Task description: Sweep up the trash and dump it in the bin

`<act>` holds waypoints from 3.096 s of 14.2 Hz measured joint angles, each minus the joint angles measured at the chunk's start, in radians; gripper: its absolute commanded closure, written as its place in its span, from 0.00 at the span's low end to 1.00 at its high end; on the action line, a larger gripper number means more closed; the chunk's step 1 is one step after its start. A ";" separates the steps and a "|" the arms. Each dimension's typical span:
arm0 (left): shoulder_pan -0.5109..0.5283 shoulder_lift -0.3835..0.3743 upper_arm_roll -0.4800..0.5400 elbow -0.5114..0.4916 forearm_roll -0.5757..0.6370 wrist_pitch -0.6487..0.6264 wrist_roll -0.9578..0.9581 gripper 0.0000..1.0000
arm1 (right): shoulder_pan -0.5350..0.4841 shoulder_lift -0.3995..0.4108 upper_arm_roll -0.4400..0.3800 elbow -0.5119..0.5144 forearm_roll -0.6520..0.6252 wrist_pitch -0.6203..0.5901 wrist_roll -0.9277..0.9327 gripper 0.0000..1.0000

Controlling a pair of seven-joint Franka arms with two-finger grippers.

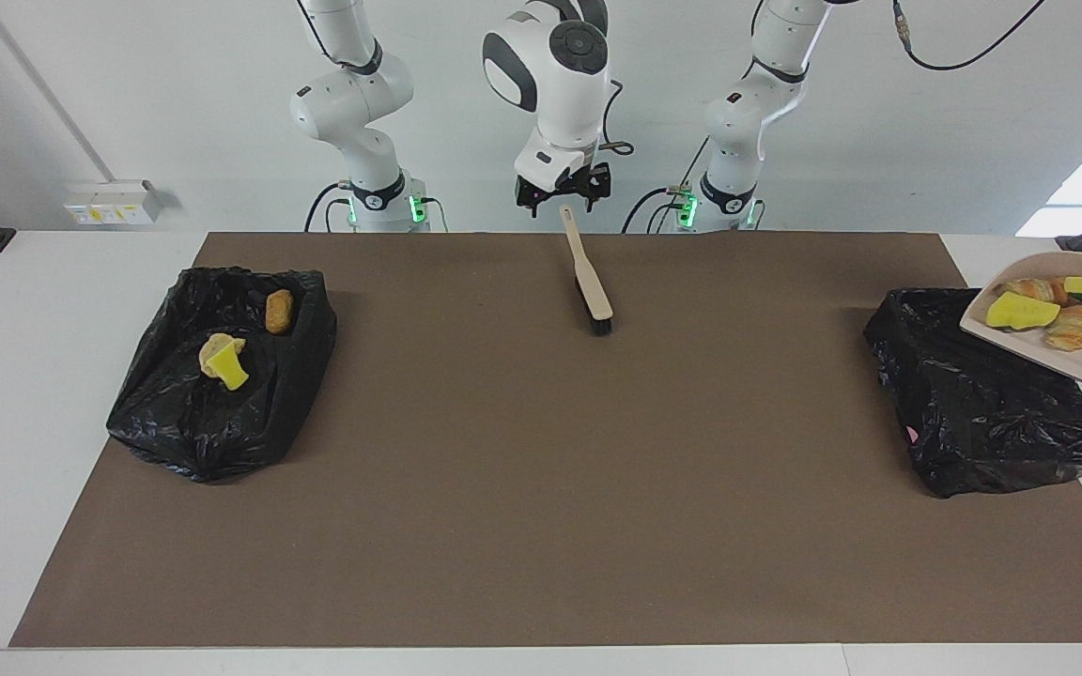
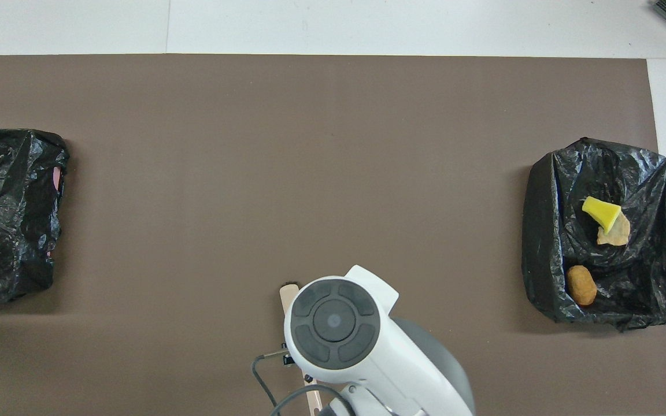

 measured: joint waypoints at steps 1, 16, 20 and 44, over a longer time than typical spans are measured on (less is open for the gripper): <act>-0.009 0.007 -0.001 0.000 0.037 0.000 0.013 1.00 | -0.026 -0.001 -0.001 0.024 -0.009 -0.022 -0.038 0.00; -0.245 0.075 -0.007 0.023 0.533 -0.091 0.079 1.00 | -0.500 -0.039 -0.016 0.200 -0.156 -0.126 -0.639 0.00; -0.314 0.128 -0.007 0.123 0.642 -0.162 0.080 1.00 | -0.600 -0.039 -0.034 0.201 -0.161 -0.126 -0.652 0.00; -0.464 -0.013 -0.068 0.285 -0.270 -0.487 -0.652 1.00 | -0.722 -0.047 -0.042 0.201 -0.169 -0.059 -0.593 0.00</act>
